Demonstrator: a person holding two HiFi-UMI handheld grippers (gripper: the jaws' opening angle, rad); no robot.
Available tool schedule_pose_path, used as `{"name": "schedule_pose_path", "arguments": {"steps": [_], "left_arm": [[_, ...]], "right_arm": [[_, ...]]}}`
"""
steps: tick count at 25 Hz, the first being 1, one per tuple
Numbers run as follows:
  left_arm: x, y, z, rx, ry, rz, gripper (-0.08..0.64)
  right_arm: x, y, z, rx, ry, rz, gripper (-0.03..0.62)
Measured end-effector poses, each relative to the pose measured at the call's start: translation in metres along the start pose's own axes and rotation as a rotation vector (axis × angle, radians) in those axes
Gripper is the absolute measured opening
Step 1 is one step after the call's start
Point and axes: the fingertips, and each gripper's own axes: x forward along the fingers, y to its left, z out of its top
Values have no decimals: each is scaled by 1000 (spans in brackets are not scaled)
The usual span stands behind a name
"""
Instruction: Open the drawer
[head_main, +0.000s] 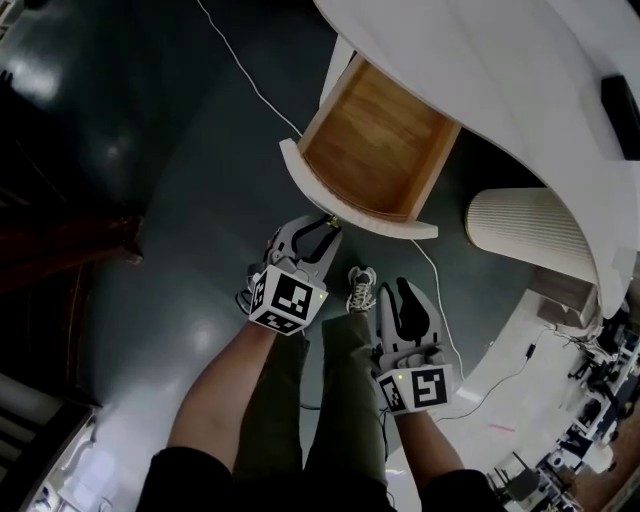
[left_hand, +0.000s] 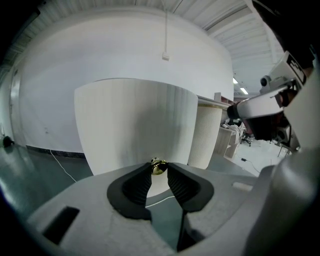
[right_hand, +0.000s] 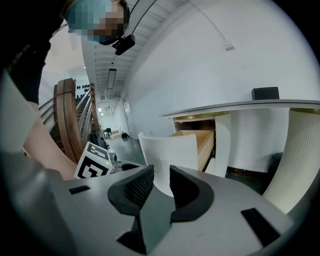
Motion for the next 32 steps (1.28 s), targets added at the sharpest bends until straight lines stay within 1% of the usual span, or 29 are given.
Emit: {"name": "schedule_pose_path", "arguments": {"steps": [3,4,6,8,11,16,20,23,29,32], "left_arm": [[-1,-2,-1,-25,11,-18,101],[-2,-4,-1,-25,17,-25,112],[-7,-8,-2,-20,28,-32,161],[-14,-11,0,-29,27,-24,179],[-30,-14,11,-48,6,-5,179],[-69,-12,46,-31,-33,36,179],[-99,-10,73,4,-55,59,179],[-122,-8,96,1,-79,77,179],[-162,-13,147,22,-130,111,179],[-179,-14,166,33,-142,118,179]], "right_arm": [[-5,-1,3,-2,-7,-2,103],[-6,-2,5,-3,-10,-2,103],[-9,-4,10,-6,-18,-4,103],[-12,-6,16,-10,-23,-6,103],[-16,-8,26,-17,-25,-7,103],[-27,-6,45,-22,-30,-6,103],[-35,-3,64,-15,-42,-17,103],[-40,4,80,-8,-51,-22,103],[-53,18,114,-15,-77,-6,103],[-58,25,133,-21,-93,10,101]]}}
